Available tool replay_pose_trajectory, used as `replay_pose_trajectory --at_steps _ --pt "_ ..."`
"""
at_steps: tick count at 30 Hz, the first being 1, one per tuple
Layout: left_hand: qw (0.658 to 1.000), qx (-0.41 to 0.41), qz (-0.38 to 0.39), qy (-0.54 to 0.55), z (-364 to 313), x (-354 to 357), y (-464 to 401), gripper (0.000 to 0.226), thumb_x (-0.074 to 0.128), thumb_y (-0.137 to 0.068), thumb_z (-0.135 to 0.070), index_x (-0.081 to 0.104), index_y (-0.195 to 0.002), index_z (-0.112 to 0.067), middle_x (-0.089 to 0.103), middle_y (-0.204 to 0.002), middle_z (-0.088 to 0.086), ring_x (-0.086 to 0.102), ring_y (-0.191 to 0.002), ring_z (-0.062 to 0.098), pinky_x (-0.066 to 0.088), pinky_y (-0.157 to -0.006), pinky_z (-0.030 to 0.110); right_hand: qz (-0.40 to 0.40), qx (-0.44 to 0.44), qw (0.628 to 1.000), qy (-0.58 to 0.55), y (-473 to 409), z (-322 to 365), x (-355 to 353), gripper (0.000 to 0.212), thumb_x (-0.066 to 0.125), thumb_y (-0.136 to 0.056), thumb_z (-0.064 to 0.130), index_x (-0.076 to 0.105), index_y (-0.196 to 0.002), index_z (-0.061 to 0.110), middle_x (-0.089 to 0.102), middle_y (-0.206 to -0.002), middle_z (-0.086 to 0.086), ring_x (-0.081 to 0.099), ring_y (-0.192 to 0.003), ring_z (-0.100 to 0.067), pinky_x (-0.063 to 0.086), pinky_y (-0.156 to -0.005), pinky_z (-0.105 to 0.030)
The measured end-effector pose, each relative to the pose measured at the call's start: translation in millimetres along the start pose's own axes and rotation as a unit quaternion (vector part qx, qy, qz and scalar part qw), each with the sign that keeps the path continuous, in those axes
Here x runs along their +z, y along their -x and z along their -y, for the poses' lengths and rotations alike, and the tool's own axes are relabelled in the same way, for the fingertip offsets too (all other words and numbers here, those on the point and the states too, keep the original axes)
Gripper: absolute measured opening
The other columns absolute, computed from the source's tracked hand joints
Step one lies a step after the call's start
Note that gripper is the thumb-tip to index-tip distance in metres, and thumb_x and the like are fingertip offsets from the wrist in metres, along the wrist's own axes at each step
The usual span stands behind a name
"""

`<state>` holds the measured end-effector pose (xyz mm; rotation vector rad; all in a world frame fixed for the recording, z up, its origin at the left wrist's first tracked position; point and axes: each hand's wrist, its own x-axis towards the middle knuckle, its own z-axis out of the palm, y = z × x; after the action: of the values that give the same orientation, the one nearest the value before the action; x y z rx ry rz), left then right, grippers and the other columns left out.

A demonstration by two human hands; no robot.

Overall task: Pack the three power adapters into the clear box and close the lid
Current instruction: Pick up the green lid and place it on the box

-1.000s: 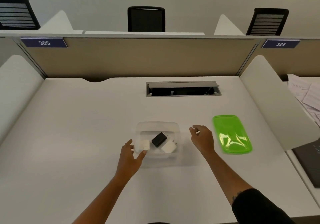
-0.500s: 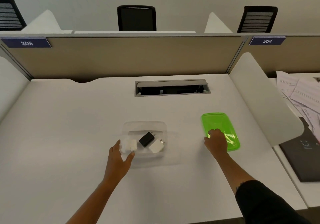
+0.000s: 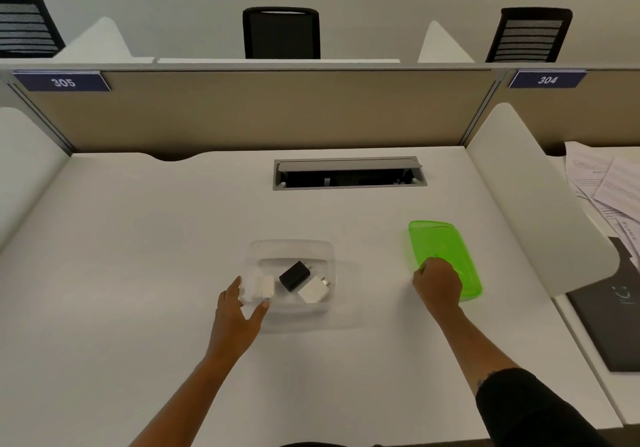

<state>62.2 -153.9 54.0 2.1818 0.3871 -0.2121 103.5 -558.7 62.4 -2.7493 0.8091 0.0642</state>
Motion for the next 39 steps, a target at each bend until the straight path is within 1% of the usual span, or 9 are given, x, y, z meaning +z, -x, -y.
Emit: replay_pose_trajectory --at_steps 7,13,18,22,25,30,32,34,39 --pt "1.0 0.009 -0.001 0.003 1.1 -5.7 -4.3 0.089 0.082 -0.087 -0.044 0.037 -0.161 -0.019 0.049 -0.156 0.01 0.059 -0.133 0.029 0.056 -0.108 0.049 -0.168 -0.068 0.977 -0.117 -0.9 18.5 -22.9 0.01 0.071 -0.086 0.016 0.071 -0.092 0.008 0.069 -0.088 -0.007 0.068 -0.076 -0.035 0.055 -0.062 -0.037" --pt "0.999 0.044 -0.031 0.001 -7.6 -15.1 -10.4 0.082 0.08 -0.091 -0.04 0.039 -0.16 -0.021 0.048 -0.158 0.007 0.045 -0.147 0.031 0.046 -0.117 0.051 -0.219 -0.228 0.924 -0.217 0.9 48.7 -48.2 0.008 0.063 -0.093 0.015 0.062 -0.101 0.016 0.064 -0.095 0.004 0.057 -0.079 -0.01 0.034 -0.057 -0.009" --pt "0.992 0.106 -0.054 0.038 -28.4 -25.0 -16.3 0.068 0.076 -0.095 -0.034 0.046 -0.156 -0.023 0.055 -0.151 0.001 0.05 -0.143 0.024 0.044 -0.117 0.042 -0.158 -0.286 0.903 -0.279 8.0 83.2 -72.0 0.011 0.059 -0.102 0.025 0.063 -0.109 0.017 0.066 -0.1 0.007 0.062 -0.088 -0.012 0.052 -0.069 -0.028" --pt "0.983 0.145 -0.059 0.093 -47.3 -31.2 -18.3 0.066 0.076 -0.096 -0.025 0.048 -0.156 -0.018 0.061 -0.143 0.002 0.059 -0.131 0.017 0.051 -0.113 0.039 -0.078 -0.325 0.88 -0.337 18.9 110.3 -88.6 0.007 0.061 -0.104 0.022 0.066 -0.107 0.018 0.067 -0.094 0.01 0.066 -0.087 -0.012 0.054 -0.075 -0.024" --pt "0.977 0.137 -0.031 0.161 -60.4 -36.0 -21.1 0.061 0.067 -0.102 -0.021 0.045 -0.159 -0.019 0.061 -0.146 0.002 0.062 -0.131 0.018 0.054 -0.111 0.039 0.015 -0.318 0.863 -0.392 27.1 127.9 -94.2 0.007 0.063 -0.104 0.018 0.069 -0.107 0.015 0.071 -0.088 0.007 0.072 -0.078 -0.013 0.058 -0.07 -0.022" --pt "0.975 0.134 -0.01 0.176 -64.5 -49.2 -26.2 0.056 0.057 -0.108 -0.022 0.043 -0.162 -0.026 0.063 -0.142 -0.003 0.067 -0.116 0.006 0.053 -0.089 0.005 0.143 -0.286 0.838 -0.442 35.7 153.0 -90.6 0.011 0.067 -0.102 0.017 0.075 -0.11 0.014 0.076 -0.082 0.0 0.074 -0.071 -0.012 0.059 -0.061 -0.026" --pt "0.975 0.13 -0.011 0.178 -60.4 -53.2 -28.4 0.053 0.057 -0.108 -0.02 0.048 -0.16 -0.025 0.07 -0.134 0.001 0.072 -0.11 0.015 0.061 -0.091 0.019 0.163 -0.265 0.828 -0.467 37.7 162.8 -85.3 0.012 0.07 -0.101 0.02 0.077 -0.11 0.015 0.077 -0.083 -0.005 0.075 -0.07 -0.016 0.06 -0.06 -0.027" --pt "0.974 0.113 -0.014 0.195 -55.1 -55.8 -29.7 0.049 0.059 -0.107 -0.016 0.055 -0.155 -0.024 0.075 -0.116 0.006 0.077 -0.098 0.023 0.066 -0.082 0.028 0.169 -0.224 0.813 -0.51 38.8 171.4 -78.2 0.014 0.076 -0.096 0.02 0.079 -0.108 0.013 0.077 -0.085 -0.009 0.076 -0.069 -0.023 0.059 -0.056 -0.029" --pt "0.978 0.041 -0.021 0.205 -40.2 -55.4 -31.3 0.037 0.066 -0.103 -0.019 0.068 -0.139 -0.017 0.079 -0.096 0.006 0.081 -0.075 0.016 0.059 -0.066 0.014 0.196 -0.052 0.771 -0.603 33.7 181.2 -52.7 0.023 0.087 -0.086 0.016 0.079 -0.106 0.008 0.079 -0.091 -0.012 0.076 -0.069 -0.023 0.057 -0.056 -0.031"
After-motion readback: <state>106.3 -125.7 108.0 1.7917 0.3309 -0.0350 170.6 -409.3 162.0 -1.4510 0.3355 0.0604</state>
